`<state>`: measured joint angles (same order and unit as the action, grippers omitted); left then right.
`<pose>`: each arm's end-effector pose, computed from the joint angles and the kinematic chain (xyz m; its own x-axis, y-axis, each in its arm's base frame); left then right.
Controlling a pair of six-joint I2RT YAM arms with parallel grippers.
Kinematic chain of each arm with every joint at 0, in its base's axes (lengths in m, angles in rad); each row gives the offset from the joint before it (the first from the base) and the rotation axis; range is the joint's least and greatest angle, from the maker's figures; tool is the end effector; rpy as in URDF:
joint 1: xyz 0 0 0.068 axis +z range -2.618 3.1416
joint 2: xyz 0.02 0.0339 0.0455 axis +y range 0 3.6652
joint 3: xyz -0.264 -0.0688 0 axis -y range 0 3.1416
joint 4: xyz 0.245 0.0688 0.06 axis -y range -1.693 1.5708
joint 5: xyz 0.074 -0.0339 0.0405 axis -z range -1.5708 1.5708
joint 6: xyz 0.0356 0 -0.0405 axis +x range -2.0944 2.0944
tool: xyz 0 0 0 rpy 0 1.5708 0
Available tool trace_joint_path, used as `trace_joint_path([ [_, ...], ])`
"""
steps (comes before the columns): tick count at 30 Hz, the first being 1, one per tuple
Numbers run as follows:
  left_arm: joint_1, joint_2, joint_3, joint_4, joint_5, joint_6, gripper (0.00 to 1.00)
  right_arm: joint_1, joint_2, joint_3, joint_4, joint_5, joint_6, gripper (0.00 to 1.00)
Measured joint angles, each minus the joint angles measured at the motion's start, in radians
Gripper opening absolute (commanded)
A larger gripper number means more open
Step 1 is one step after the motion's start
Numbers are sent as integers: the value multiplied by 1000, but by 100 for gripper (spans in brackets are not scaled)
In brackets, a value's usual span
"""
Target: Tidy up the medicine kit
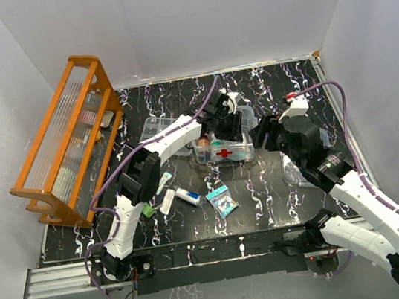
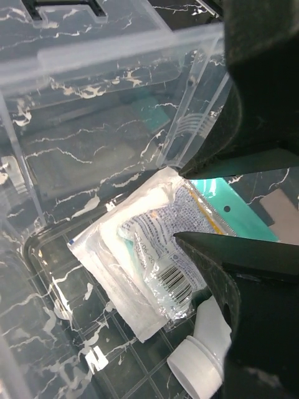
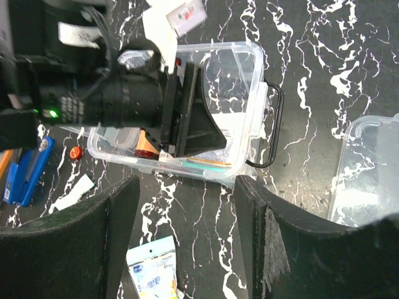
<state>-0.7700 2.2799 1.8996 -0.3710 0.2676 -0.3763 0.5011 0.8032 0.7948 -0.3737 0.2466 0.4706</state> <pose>0.3674 -0.3693 0.2047 -0.7534 0.2369 -0.6133 0.5733 0.6934 -0.4364 0.1646 0.0802 0.3209 -0.4126 0.2753 -0.8683 -0.0899 0.9363 0.3396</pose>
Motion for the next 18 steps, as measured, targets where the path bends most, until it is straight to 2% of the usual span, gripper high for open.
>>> trace_joint_path([
  [4,-1,-35,25,-48,-11,30,40,0,4,11,-47,-33,3,61],
  [8,5,-140,-6,-72,-43,37,40,0,19,19,-83,-123,-2,61],
  [11,17,-282,-98,-55,-78,31,42,0,35,19,-95,-209,-5,61],
  [18,66,-707,-457,63,-224,6,45,33,88,16,-97,-337,-2,59],
])
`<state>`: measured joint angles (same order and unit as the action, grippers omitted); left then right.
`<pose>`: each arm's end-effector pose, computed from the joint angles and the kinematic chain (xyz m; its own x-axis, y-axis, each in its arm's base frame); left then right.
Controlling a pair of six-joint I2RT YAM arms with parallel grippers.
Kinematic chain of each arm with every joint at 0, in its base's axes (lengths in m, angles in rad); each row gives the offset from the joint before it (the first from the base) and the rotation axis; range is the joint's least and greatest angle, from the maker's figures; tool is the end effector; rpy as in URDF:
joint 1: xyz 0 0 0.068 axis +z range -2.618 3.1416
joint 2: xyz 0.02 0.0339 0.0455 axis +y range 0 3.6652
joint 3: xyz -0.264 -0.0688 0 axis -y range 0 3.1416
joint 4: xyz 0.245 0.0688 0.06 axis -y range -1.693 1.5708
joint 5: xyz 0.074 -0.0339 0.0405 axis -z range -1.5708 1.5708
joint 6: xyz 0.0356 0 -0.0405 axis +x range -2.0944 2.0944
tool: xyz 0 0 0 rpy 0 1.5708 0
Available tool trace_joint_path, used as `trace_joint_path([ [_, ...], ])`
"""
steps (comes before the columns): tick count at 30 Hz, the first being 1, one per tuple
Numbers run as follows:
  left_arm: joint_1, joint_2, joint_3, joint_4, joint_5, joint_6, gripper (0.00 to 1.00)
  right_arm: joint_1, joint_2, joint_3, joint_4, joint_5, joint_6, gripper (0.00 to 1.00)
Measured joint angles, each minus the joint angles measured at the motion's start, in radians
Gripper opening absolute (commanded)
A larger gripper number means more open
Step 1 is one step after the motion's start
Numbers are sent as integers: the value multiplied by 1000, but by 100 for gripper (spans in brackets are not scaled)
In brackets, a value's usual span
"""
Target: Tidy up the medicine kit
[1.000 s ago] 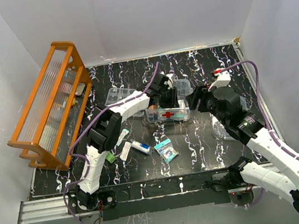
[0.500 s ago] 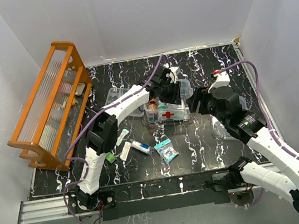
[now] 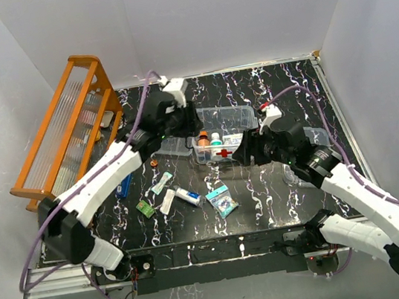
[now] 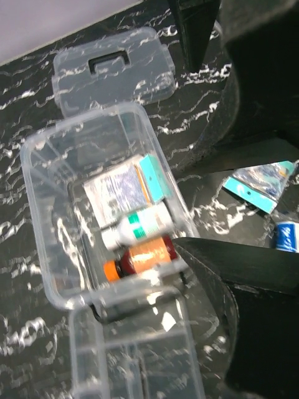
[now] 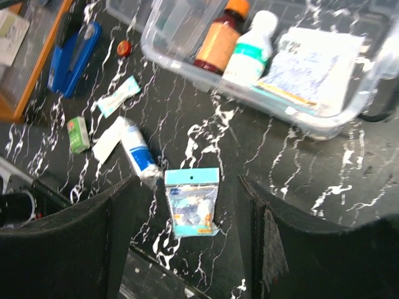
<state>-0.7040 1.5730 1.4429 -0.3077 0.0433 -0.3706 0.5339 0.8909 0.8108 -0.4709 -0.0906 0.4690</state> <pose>0.2814 -0.2410 0.3588 -0.5463 -0.0108 -0.8376 0.5136 0.7856 -0.3451 0.1673 0.1027 0.3017 -0.6611 0.1321 -0.7386 -0.3076 0.8502 0.4274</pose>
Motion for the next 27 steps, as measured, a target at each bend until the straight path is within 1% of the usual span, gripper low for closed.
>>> trace_joint_path([
  [5,11,-237,-285,89,-114,-16,46,118,41,-8,3,27,24,58],
  [8,14,-335,-429,116,-162,-51,48,224,89,-24,-5,109,58,57],
  [11,16,-391,-516,126,-193,-97,49,306,155,-24,-29,188,84,56],
  [15,22,-434,-541,134,-237,-140,51,391,237,-25,-62,278,116,56],
  [19,23,-486,-541,179,-278,-150,52,434,293,-47,-70,332,141,54],
  [27,23,-505,-541,211,-302,-157,53,500,493,-49,-79,393,150,44],
])
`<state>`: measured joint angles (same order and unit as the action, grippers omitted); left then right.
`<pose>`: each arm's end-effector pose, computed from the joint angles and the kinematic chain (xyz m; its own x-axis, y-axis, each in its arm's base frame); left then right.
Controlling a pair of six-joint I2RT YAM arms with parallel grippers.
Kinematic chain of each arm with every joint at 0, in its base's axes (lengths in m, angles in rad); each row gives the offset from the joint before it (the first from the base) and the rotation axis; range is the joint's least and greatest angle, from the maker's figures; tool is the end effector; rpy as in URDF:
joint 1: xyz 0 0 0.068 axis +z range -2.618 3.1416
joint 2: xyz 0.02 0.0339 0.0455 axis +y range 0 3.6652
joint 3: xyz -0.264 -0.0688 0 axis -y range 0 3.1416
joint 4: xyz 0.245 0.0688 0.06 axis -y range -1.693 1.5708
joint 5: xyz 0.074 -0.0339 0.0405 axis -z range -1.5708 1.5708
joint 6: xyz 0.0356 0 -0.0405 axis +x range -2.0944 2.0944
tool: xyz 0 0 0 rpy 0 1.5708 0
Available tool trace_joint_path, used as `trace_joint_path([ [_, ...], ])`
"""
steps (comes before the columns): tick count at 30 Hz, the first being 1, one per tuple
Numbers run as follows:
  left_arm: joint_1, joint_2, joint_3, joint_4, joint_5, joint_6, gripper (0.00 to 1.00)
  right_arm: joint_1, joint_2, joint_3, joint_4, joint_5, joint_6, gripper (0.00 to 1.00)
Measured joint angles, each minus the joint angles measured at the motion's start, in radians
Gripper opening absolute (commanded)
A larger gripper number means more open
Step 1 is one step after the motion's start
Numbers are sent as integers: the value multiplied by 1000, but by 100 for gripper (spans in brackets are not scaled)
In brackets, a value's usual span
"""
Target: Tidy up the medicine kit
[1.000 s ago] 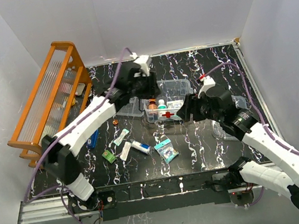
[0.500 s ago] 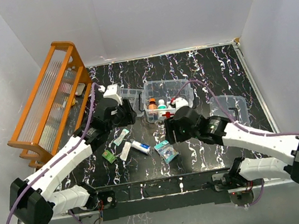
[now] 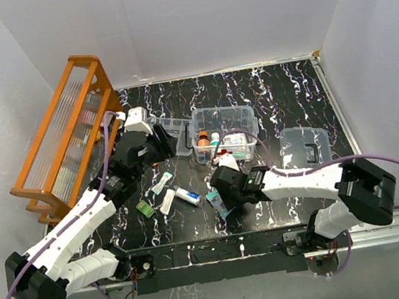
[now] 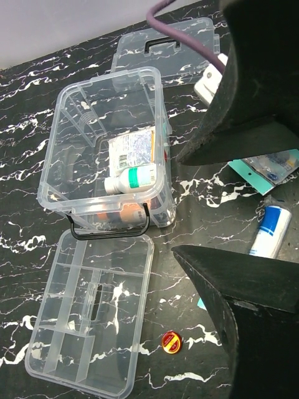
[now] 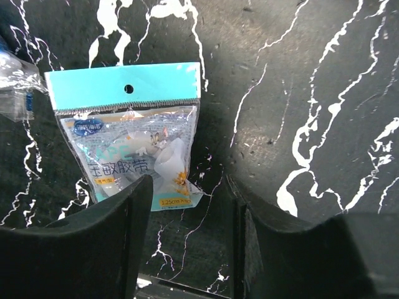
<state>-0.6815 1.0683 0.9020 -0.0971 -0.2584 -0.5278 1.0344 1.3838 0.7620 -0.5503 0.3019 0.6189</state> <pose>0.1992 -0.1498 0.3353 -0.3849 -0.3147 -0.8676 0.2588 0.8655 -0.4288 0.1353 0.2068 0.1794 -0.8255 -0.3046 -0.4752 -0.3472 0.9378 0.0020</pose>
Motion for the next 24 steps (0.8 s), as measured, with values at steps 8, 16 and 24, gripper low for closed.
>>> trace_joint_path([
  [8,6,14,0,-1,7,-34,53,19,62,8,32,23,1,38],
  [16,6,44,0,-1,21,-50,55,20,98,10,80,41,5,23],
  [24,11,48,0,0,35,-61,57,21,93,6,100,61,19,6],
])
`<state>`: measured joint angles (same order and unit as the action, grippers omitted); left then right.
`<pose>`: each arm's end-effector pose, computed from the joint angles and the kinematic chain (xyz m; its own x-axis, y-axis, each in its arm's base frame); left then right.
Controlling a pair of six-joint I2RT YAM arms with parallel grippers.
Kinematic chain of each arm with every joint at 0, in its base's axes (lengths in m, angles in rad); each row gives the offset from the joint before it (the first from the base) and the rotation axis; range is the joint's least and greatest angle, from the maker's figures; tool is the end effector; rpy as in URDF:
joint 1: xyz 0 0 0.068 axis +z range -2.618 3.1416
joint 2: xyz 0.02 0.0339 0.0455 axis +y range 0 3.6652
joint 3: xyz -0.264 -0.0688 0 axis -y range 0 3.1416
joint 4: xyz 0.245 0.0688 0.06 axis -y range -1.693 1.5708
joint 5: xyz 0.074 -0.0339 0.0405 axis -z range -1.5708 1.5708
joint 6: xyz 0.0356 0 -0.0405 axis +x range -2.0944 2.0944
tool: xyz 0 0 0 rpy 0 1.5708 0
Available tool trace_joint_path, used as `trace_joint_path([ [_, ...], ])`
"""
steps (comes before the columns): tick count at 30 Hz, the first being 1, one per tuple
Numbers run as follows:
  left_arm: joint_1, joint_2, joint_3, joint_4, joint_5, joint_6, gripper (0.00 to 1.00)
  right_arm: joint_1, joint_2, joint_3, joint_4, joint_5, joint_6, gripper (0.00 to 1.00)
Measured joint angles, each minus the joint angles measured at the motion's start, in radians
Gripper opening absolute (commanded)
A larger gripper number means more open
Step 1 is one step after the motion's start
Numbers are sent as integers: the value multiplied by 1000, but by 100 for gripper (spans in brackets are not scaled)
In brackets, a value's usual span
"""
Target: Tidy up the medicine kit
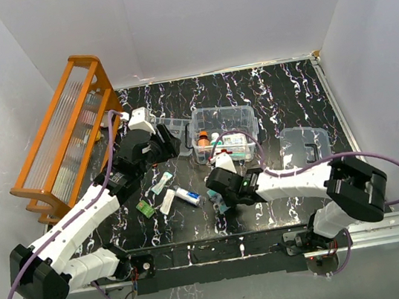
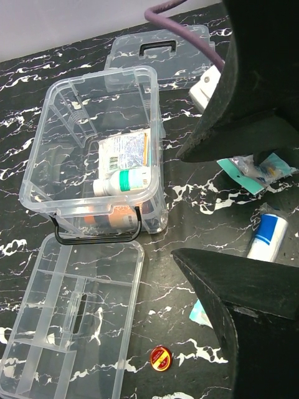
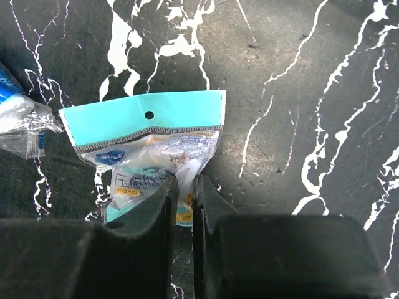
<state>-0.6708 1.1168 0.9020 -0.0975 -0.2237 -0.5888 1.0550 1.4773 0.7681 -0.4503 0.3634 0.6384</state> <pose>0.2084 -0.1553 0.3238 -0.4449 -0.3382 -0.8292 0.2329 0.8504 -0.4718 0.1408 0.2228 0.1640 -0.8058 -0.2919 -0.5152 -0.3273 0.9446 -0.0234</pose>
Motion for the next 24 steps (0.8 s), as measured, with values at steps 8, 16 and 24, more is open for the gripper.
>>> trace_joint_path([
  [8,0,5,0,0,3,-6,57,0,-189,-39,-10,56,11,1],
  [16,1,-16,0,0,-75,24,57,0,-393,-21,-16,94,1,3],
  [24,2,-129,-37,40,-216,113,57,-56,-374,267,-95,169,-39,4],
])
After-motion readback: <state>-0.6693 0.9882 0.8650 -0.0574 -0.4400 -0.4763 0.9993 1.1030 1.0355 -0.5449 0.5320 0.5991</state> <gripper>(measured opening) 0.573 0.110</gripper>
